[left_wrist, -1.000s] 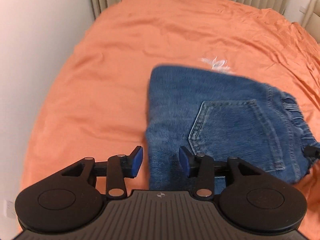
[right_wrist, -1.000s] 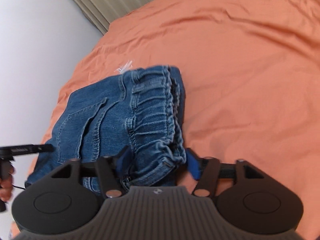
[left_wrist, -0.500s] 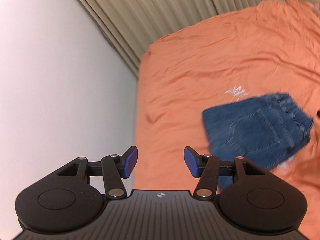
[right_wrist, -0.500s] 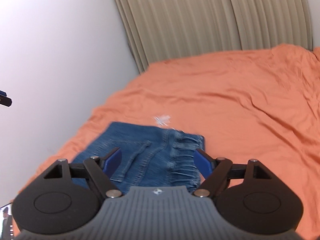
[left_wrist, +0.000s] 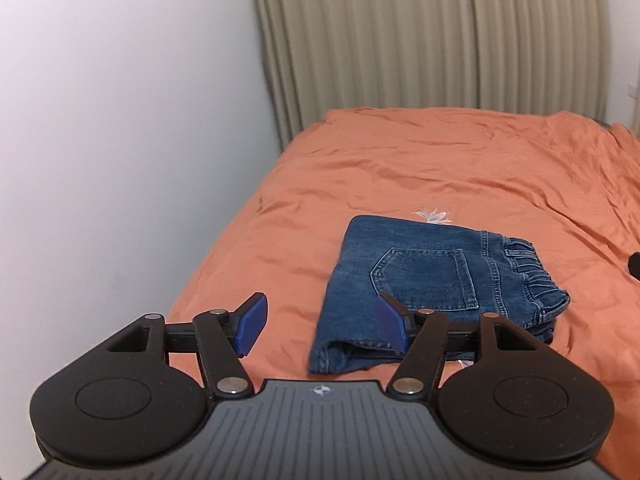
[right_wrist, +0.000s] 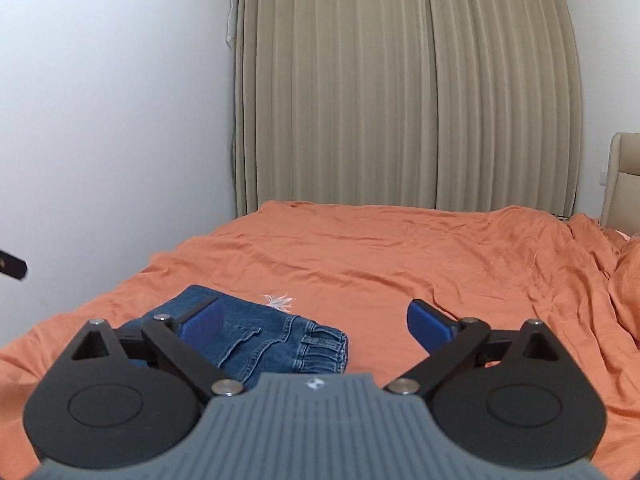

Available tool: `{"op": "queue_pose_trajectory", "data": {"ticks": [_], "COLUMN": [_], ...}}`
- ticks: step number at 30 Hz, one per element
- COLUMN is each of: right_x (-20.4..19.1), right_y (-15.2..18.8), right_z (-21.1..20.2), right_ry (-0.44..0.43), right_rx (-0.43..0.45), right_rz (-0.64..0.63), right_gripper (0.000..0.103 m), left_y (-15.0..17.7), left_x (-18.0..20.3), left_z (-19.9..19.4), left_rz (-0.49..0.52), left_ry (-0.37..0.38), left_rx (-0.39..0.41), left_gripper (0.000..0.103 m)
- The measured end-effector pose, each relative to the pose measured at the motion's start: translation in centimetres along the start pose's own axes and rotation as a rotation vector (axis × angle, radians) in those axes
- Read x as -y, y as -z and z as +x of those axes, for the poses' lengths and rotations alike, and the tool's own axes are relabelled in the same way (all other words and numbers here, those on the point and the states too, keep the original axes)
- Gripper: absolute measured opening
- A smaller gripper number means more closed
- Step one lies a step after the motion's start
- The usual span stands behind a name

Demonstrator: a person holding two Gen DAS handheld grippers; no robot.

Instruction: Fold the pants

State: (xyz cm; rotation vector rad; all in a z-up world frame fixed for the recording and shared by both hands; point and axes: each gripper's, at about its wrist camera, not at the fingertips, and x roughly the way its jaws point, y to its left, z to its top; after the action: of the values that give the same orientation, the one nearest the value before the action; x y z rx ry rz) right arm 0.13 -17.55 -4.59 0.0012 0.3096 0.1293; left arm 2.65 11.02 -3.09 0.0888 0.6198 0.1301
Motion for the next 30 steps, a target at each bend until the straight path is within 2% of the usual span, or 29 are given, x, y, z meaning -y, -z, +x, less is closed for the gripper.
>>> {"op": "queue_pose_trajectory", "data": {"ticks": [3,7,11,14,20,30], "right_x": [-0.6,-1.4,-2.1,-2.7,-3.5,-3.3], "right_y": [0.8,2.8,4.8,5.8,6.3,5.8], "right_z": [-0.1,0.7,1.5,1.4,1.8,1.9], "right_ry": [-0.009,-0.018,-0.053,-0.065,-0.078,-0.089], "right_rx": [-0.039,-0.128,-0.207,-0.248,-0.283,-0.285], "right_rz": [-0.034,-0.043,-0.003,0.007,-0.01,0.0], "right_gripper": [0.094,0.094,0.094,0.094,0.094,0.094], "left_y": [2.0,4.0,5.2,5.7,6.2,6.0], "left_x": [1.6,4.1,5.6,6.5,7.0,7.2], "left_z": [0.7,1.1,2.1,2.2,2.2,2.1], "left_rz": [-0.028,0.047,0.06,0.07,0.059,0.058], "left_ry": [-0.002,-0.001,0.033,0.029,0.039,0.041], "left_rx": [-0.014,-0.045,-0.106,-0.127,-0.165,-0.17], "left_gripper": [0.074,0.074,0.075,0.075,0.075,0.079]}}
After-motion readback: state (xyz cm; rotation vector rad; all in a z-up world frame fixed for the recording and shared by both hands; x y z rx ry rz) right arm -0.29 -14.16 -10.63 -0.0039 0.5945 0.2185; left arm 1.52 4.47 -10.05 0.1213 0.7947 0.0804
